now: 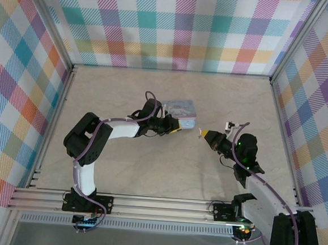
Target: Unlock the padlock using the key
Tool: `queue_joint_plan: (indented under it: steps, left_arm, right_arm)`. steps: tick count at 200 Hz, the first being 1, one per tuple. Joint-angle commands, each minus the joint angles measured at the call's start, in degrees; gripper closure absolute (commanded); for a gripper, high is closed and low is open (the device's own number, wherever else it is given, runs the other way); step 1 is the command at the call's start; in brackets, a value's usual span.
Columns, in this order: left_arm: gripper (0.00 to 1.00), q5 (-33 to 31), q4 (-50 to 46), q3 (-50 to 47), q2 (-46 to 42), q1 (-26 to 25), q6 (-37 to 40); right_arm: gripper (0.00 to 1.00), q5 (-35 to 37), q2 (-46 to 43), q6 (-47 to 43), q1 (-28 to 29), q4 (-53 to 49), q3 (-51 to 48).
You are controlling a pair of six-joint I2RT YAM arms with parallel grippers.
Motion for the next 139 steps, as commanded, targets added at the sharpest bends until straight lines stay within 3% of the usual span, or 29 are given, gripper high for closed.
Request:
queue_joint_plan:
  steps: [1,77,139]
  left_arm:
    - [0.92,1.06,3.41,1.83,-0.60,-0.48,-1.19]
    - [0.91,1.19,5.02,1.40,-0.84,-0.48,-2.01]
    - [0.91,1.32,6.91,0.60,-0.51,-0.48,-2.93]
  right_arm:
    - [1.00,0.93,2.47,3.95,-0.16,11.29,-1.72]
    - [1.00,2.88,19.44,7.09,1.74,26.27,-3.83]
    - [1.00,3.86,40.31,13.80,6.85,49.18,-2.17]
